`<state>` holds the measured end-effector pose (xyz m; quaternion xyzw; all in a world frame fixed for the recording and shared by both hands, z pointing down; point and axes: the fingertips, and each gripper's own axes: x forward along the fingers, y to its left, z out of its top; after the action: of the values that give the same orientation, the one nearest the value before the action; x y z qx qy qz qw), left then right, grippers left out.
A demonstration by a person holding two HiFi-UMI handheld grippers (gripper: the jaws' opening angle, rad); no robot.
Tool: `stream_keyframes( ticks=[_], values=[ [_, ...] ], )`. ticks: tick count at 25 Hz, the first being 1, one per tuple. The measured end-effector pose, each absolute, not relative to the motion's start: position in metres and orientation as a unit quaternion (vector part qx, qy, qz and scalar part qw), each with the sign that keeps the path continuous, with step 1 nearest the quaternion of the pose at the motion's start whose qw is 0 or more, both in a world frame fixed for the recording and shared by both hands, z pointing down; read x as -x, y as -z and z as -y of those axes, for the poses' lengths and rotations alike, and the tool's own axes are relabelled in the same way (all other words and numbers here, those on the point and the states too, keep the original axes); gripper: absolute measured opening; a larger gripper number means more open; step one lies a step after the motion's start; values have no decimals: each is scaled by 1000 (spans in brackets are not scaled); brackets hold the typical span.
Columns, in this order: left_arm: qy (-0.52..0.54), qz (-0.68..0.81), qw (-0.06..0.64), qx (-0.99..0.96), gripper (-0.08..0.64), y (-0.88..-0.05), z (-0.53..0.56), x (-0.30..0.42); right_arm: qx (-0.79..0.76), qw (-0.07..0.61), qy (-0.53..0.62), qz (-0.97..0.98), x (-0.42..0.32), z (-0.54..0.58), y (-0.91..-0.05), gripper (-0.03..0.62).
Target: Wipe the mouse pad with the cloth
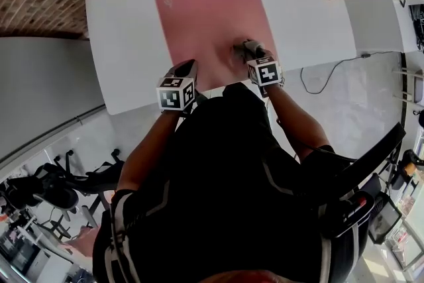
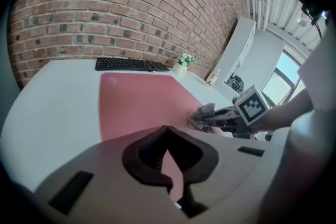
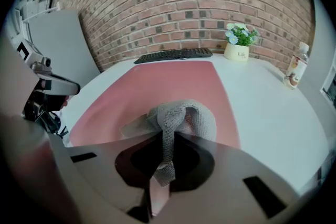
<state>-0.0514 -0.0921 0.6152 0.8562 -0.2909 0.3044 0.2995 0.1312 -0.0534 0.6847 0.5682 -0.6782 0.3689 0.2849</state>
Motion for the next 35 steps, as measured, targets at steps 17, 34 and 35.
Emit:
stream_keyframes(
  ticks=[17, 34, 35],
  values=[
    [-278, 356, 325, -831, 0, -615, 108, 67, -552, 229, -372, 710, -129, 119, -617, 31],
    [-268, 471, 335, -771, 0, -604, 110, 168, -357, 316, -340, 811, 86, 163, -670, 31],
    [-270, 469, 336, -771, 0, -605, 112, 169, -363, 316, -342, 807, 82, 165, -672, 31]
  ],
)
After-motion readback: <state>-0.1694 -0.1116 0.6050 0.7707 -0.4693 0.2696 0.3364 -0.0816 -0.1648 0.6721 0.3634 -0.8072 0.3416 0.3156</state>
